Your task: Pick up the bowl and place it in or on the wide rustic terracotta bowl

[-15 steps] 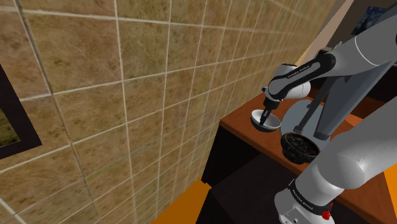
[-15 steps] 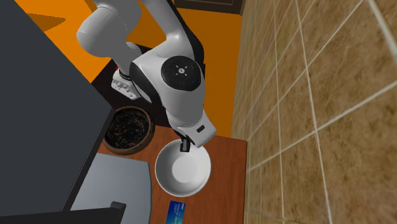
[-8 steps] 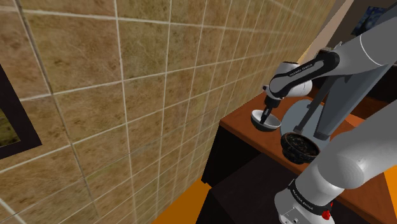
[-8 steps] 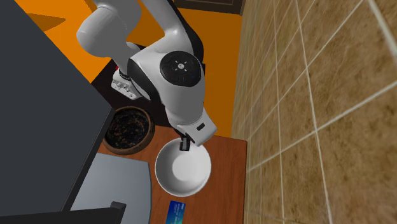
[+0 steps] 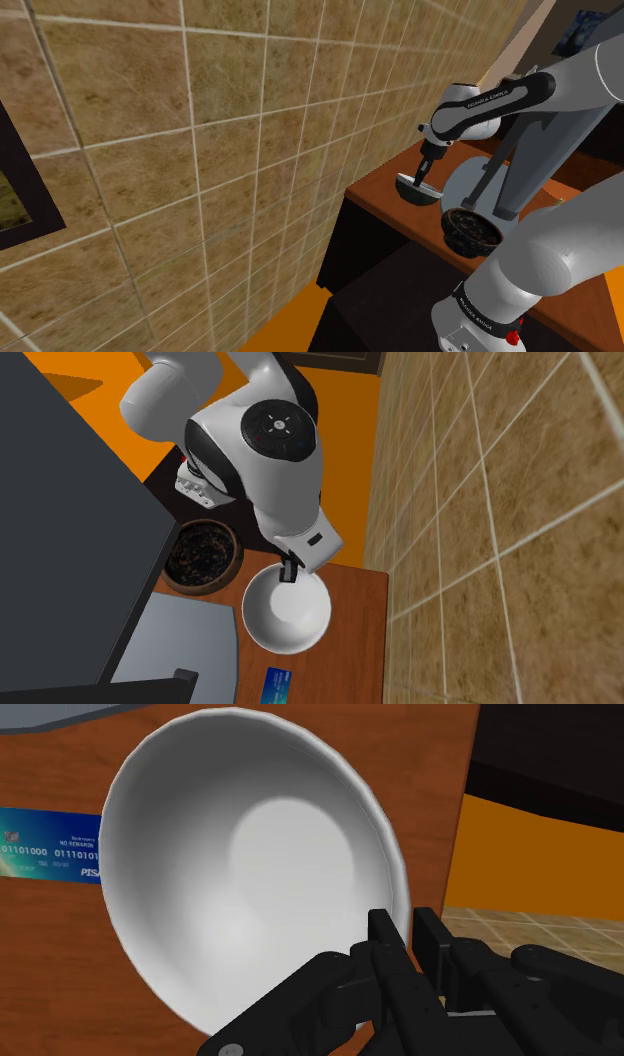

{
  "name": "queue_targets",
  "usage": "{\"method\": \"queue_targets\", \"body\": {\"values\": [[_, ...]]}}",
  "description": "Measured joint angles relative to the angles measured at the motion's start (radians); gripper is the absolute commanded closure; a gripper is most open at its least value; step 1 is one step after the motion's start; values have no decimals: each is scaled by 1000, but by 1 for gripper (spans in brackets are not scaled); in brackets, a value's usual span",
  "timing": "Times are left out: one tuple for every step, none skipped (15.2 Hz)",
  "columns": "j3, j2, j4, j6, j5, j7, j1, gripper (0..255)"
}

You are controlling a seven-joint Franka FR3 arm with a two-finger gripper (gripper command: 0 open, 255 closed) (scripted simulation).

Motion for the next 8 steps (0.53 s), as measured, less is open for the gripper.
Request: {"method": "queue_targets", "body": {"values": [[3,-10,9,-18,-1,0,-1,255],[7,-20,17,-36,-2,3,-1,255],[11,-29,26,-54,-2,3,-2,255],[16,-40,30,-69,-4,8,-3,255],[18,-51,36,-85,-5,7,-5,255],[23,-60,45,-103,-5,10,-5,255],[27,-69,53,-120,-5,10,-5,255],[30,-81,56,-135,-8,12,-8,255]]}}
